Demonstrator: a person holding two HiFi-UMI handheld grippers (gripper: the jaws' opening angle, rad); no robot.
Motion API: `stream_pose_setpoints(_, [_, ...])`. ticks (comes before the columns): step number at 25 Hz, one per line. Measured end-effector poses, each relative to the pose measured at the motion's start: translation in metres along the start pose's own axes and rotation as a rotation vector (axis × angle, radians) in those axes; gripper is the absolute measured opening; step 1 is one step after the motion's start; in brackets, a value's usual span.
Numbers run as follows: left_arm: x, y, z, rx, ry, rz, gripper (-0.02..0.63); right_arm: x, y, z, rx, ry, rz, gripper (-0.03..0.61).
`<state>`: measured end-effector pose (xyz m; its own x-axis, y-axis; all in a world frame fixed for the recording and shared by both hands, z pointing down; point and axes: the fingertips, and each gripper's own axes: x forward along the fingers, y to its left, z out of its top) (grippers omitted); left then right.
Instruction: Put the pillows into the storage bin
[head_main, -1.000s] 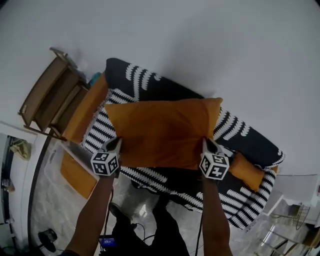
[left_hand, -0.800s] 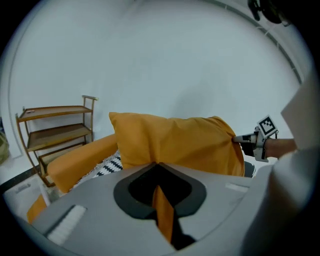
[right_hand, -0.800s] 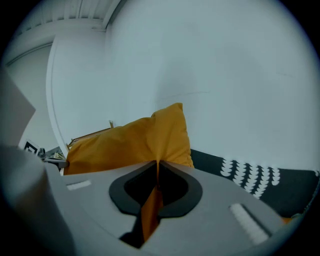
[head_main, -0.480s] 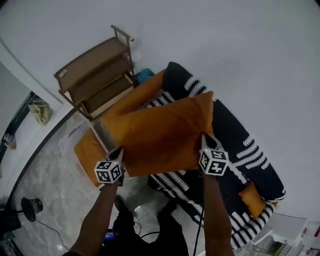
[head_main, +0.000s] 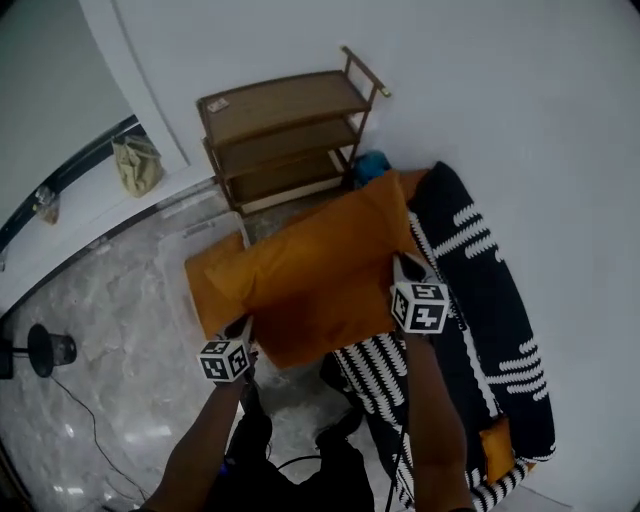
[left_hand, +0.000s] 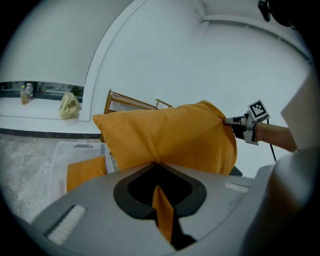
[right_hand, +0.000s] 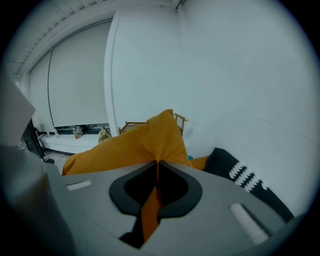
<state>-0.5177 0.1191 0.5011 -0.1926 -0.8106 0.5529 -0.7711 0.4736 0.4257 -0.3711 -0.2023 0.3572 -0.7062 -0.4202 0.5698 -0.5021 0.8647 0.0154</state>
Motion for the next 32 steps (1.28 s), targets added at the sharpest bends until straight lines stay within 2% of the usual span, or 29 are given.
stream_pose_setpoints(7, [-0.051, 0.093, -0.034, -0.147, 0.003, 0.083, 0.006, 0.092, 0.15, 0.046, -0.182, 0.033, 0.145, 0.017])
stream_pose_setpoints(14, [-0.075, 0.146, -0.075, -0.268, 0.034, 0.115, 0.006, 0.168, 0.283, 0.063, -0.356, 0.084, 0.267, 0.015])
stream_pose_setpoints(20, [-0.082, 0.168, -0.097, -0.37, 0.041, 0.123, 0.008, 0.214, 0.378, 0.067, -0.508, 0.121, 0.357, 0.015])
stream_pose_setpoints(25, [-0.086, 0.176, -0.116, -0.462, 0.051, 0.12, 0.006, 0.243, 0.45, 0.055, -0.627, 0.163, 0.427, 0.015])
stream_pose_setpoints(32, [-0.081, 0.175, -0.135, -0.525, 0.072, 0.098, 0.008, 0.269, 0.526, 0.035, -0.769, 0.198, 0.485, 0.015])
